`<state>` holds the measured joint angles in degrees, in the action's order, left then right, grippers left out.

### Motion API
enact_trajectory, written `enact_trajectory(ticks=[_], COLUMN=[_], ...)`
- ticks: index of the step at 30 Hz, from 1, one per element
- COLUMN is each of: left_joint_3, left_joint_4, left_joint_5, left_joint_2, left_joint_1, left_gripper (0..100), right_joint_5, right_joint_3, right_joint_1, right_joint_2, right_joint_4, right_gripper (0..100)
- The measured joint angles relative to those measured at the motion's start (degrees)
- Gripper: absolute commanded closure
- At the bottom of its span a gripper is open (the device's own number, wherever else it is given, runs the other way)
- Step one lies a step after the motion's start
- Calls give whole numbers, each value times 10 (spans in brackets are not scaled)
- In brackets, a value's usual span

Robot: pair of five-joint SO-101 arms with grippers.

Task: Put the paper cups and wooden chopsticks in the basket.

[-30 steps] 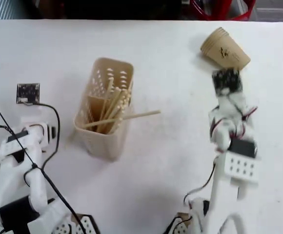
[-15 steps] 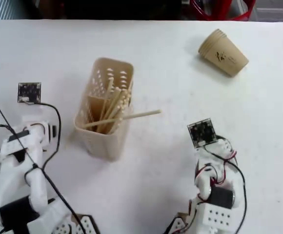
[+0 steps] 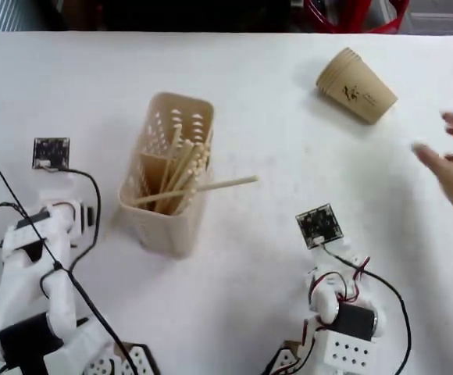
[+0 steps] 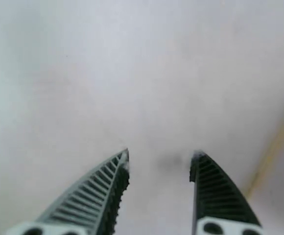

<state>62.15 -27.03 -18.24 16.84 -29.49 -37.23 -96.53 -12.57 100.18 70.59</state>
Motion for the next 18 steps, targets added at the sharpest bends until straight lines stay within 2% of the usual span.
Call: enact_trajectory(ticks=[8,18], left_joint_3=[-1,-2], left_joint_4=[-56,-64], left_joint_5=[2,1], left_joint_2=[0,1], left_joint_1=[10,10], left_gripper=[789,789], right_joint_5=[0,0], right_joint_3=[1,1], right_joint_1=[0,0], right_joint_2=[11,11], right_joint_4=[8,8], right_gripper=[973,973])
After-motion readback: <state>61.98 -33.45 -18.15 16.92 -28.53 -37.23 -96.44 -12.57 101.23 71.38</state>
